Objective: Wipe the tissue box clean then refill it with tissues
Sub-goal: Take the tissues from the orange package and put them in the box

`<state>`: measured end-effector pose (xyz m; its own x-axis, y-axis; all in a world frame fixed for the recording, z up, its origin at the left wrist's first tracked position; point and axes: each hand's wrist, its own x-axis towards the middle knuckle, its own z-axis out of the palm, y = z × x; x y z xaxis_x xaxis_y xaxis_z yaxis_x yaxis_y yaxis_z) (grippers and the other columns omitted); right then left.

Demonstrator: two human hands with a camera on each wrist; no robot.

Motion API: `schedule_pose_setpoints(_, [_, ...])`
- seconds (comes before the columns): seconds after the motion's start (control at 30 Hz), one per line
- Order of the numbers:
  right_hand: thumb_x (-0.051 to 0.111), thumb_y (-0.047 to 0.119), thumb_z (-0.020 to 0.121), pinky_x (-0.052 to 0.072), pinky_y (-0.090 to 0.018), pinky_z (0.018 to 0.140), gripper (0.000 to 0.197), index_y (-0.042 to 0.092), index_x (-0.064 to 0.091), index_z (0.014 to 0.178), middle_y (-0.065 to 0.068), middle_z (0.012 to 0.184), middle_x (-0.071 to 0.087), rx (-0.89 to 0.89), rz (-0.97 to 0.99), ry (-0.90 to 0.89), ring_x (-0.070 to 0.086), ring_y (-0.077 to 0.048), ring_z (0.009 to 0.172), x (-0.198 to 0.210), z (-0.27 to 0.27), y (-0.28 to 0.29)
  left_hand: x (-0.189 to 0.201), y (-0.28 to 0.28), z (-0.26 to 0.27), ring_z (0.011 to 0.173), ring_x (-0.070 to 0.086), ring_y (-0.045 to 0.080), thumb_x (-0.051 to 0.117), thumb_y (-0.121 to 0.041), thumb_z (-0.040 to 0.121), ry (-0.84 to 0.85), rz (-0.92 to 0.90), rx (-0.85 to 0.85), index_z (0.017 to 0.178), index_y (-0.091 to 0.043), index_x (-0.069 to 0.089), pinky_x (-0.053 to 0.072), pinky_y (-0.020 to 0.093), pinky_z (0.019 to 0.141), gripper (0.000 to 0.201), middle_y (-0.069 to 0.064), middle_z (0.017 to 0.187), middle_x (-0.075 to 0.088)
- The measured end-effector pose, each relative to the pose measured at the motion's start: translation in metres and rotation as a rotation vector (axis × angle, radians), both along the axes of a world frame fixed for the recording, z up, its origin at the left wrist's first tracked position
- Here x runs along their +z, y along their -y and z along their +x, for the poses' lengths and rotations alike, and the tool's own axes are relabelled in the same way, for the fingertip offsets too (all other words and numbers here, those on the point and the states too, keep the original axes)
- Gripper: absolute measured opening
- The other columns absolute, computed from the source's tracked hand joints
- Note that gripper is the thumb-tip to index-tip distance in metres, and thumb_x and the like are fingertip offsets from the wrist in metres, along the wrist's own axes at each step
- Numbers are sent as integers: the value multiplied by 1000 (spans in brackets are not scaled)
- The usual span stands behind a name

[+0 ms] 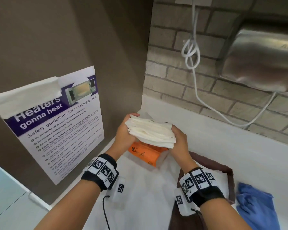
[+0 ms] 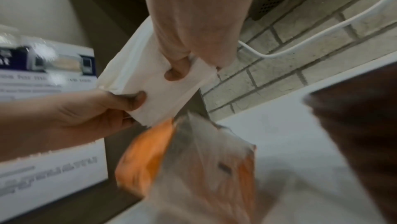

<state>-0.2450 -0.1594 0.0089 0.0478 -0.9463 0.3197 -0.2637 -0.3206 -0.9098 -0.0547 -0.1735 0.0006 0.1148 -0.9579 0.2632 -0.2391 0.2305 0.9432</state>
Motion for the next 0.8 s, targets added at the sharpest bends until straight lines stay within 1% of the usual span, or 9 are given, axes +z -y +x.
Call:
schedule_pose_setpoints(0.1, [72,6,78,46,-23,97,58,55,58,106,26,110,63,-21,-171,-89,59,-6,112,13,1,2,10,-4,-6,83,59,-16,68,-9,82,-7,-124,66,114,-24,51,44,4,71,39,-19,95,62])
schedule_pose_setpoints(0.17, [71,16,79,45,-25,99,53,53,54,113,18,115,61,-2,-176,-79,57,-10,114,20,0,3,17,-1,-6,85,58,-16,65,-15,83,-35,-137,64,113,-27,50,45,5,72,36,-20,96,62])
schedule_pose_setpoints(0.23, [66,11,84,44,-20,97,48,40,51,119,13,116,60,40,-158,-88,56,-2,111,29,-1,3,24,4,-2,91,58,-15,64,-19,83,-25,-134,50,116,-24,49,46,7,80,37,-19,102,60])
schedule_pose_setpoints(0.3, [65,6,85,43,-7,85,45,40,52,112,21,108,61,105,-110,-113,56,12,99,37,-5,2,25,8,3,104,59,-5,71,-19,81,-44,-82,-33,122,-18,49,50,21,93,46,-8,112,62])
schedule_pose_setpoints(0.37, [71,14,82,44,-4,78,41,40,54,109,23,104,63,126,-36,-100,58,15,96,44,-9,0,23,3,5,113,58,1,79,-16,76,-108,0,-102,130,-21,46,50,24,97,63,-6,123,60])
schedule_pose_setpoints(0.47, [75,27,78,49,-16,85,44,29,56,118,13,113,66,95,84,-21,61,2,104,48,-16,-3,23,-6,4,117,59,5,86,-24,67,-232,139,-168,136,-26,42,52,26,94,82,-7,130,59])
schedule_pose_setpoints(0.6, [79,46,63,53,-37,93,60,26,62,117,3,114,70,25,293,199,66,-14,105,53,-28,-8,36,-13,-13,115,64,18,77,-28,75,-433,269,-264,138,-23,42,56,41,92,72,-1,128,63])
schedule_pose_setpoints(0.7, [76,38,73,52,-42,96,54,17,61,120,-3,114,71,40,429,327,68,-20,104,59,-44,-14,45,-14,-29,114,65,21,71,-33,83,-516,353,-317,135,-25,44,56,46,91,59,0,128,64])
schedule_pose_setpoints(0.8, [70,41,80,52,-43,95,53,15,57,124,-5,117,70,56,531,384,67,-23,106,63,-62,-24,49,-15,-49,115,64,25,72,-39,83,-576,420,-370,138,-25,44,54,50,92,63,5,129,64])
